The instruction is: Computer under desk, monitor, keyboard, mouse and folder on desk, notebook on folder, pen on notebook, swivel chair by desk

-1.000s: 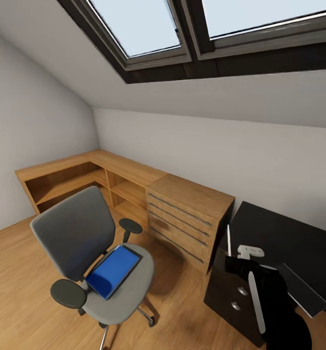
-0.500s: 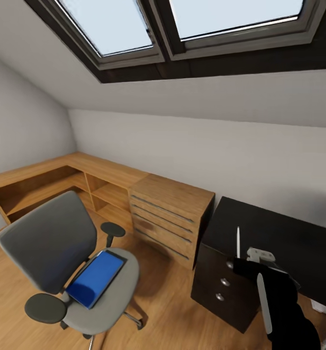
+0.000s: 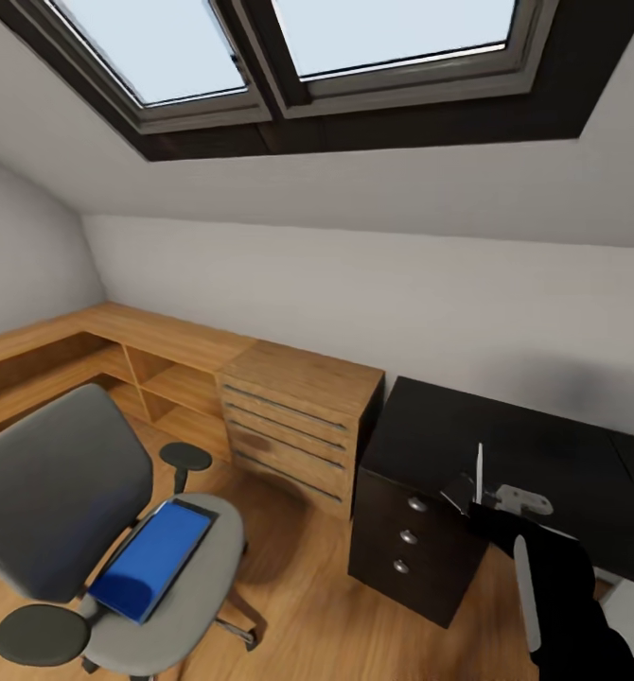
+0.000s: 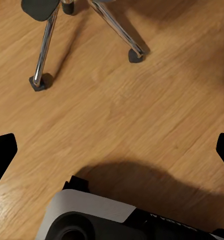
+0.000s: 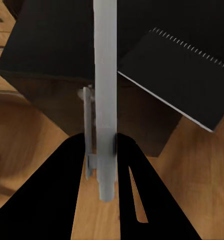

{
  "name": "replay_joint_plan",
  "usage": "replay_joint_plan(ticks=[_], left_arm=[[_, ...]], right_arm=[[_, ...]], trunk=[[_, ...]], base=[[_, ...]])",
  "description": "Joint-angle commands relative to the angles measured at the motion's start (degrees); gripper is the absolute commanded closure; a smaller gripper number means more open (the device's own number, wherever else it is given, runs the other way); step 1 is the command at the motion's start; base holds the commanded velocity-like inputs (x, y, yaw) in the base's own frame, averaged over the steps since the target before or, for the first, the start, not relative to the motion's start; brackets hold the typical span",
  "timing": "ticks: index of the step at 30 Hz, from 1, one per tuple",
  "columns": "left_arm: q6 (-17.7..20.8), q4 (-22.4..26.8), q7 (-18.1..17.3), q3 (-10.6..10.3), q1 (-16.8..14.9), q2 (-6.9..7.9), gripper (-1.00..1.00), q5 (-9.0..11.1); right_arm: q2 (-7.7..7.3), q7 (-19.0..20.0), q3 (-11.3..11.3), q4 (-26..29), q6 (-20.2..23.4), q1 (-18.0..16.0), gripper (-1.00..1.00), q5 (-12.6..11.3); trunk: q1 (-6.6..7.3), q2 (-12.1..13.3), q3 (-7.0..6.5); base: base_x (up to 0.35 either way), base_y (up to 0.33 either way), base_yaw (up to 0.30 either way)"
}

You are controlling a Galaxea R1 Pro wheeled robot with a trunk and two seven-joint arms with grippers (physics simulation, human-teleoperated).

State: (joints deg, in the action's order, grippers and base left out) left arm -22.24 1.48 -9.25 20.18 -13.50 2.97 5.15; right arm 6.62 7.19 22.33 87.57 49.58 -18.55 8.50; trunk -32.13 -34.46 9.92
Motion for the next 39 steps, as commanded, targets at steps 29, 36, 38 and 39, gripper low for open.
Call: replay_joint_plan(ticks=[29, 36, 38, 39], left_arm=[[-0.33, -0.07, -0.5, 0.21, -0.04, 0.02, -1.0, 0.56], [-0.34, -0.07, -0.5, 0.21, -0.04, 0.02, -1.0, 0.56], [-0.34, -0.07, -0.5, 0.21, -0.04, 0.02, -1.0, 0.56], [-0.34, -0.07, -0.5, 0.21, -0.04, 0.02, -1.0, 0.56]], right_arm=[[-0.02, 0.45, 0.86, 0.04, -0.19, -0.08, 1.0, 0.63], [-0.03, 0.38, 0.87, -0.02, -0.19, -0.08, 1.0, 0.64], [-0.03, 0.38, 0.87, -0.03, -0.19, -0.08, 1.0, 0.64], [-0.03, 0.38, 0.87, -0.03, -0.19, -0.08, 1.0, 0.64]], trunk=[[-0.02, -0.09, -0.91], [-0.02, -0.09, -1.15], [-0.02, -0.09, -1.22], [-0.02, -0.09, -1.25]], base=[[0.0, 0.0, -0.25], [0.0, 0.0, -0.239], [0.0, 0.0, -0.237], [0.0, 0.0, -0.237]])
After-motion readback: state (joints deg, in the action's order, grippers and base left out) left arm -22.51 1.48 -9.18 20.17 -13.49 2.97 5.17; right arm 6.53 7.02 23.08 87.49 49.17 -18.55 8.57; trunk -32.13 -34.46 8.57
